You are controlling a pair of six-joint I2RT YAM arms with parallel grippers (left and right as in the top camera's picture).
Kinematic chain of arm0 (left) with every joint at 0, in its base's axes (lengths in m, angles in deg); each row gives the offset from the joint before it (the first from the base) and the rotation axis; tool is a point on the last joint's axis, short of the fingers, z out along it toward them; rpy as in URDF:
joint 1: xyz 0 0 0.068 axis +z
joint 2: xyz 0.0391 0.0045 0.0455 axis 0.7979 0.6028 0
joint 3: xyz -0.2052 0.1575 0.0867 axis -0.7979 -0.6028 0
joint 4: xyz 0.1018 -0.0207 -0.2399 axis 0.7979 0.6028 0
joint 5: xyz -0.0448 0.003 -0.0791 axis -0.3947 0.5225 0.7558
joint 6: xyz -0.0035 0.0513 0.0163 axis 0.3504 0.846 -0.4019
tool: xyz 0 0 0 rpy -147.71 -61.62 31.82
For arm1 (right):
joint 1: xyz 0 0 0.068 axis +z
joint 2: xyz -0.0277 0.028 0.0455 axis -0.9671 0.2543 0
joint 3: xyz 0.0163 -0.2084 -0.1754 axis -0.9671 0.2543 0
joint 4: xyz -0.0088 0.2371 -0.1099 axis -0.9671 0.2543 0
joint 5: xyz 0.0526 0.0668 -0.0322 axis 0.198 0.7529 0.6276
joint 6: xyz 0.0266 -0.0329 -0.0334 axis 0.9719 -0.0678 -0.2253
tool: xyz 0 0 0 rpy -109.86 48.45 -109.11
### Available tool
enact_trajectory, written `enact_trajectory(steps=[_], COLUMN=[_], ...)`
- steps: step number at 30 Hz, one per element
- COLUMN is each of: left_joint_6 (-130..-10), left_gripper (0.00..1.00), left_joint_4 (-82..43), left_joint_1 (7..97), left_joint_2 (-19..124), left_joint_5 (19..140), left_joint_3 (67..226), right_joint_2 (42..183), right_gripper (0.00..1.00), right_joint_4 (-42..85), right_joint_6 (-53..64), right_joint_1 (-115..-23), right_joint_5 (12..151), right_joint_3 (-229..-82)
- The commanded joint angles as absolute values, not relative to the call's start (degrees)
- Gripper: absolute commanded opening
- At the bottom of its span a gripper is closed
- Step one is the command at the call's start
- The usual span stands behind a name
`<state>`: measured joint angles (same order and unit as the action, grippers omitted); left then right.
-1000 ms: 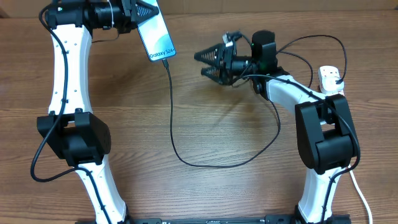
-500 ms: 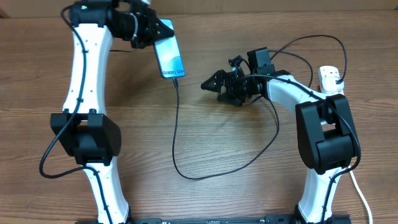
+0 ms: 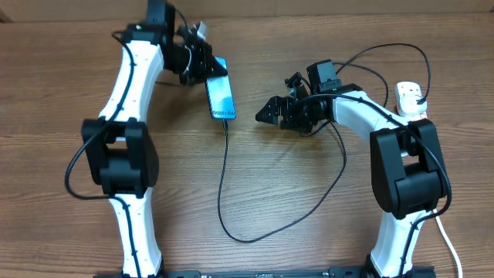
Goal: Plug charger to phone and switch on socket
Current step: 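Lower the phone with the left gripper flat onto the table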
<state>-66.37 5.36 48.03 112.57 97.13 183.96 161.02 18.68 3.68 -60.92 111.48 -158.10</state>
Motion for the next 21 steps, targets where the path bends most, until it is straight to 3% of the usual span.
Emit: enact_trajectory(steps=[1,12,21], left_joint_6=[-65.39,-65.43,-65.89], left_gripper=[0.04,0.04,0.04], left_joint_4=[2.63,-1.99,-7.1], left_joint_1=[47.81,47.59,47.59], left_joint_2=[112.74,112.74,112.76], left_joint_5=[99.41,90.6,93.13], left_joint_3=[181.06,171.53,164.97], right_joint_2=[161.98,161.98,161.98], right_gripper=[1.0,1.0,1.0], right_joint_4=[19.67,20.0,20.32], right_joint_6=[1.58,1.6,1.58], right_joint_1=[-61.2,-61.2,-61.18], right_joint_5=[103.2,102.32,102.06], right_joint_3=[-157.44,-157.44,-157.44])
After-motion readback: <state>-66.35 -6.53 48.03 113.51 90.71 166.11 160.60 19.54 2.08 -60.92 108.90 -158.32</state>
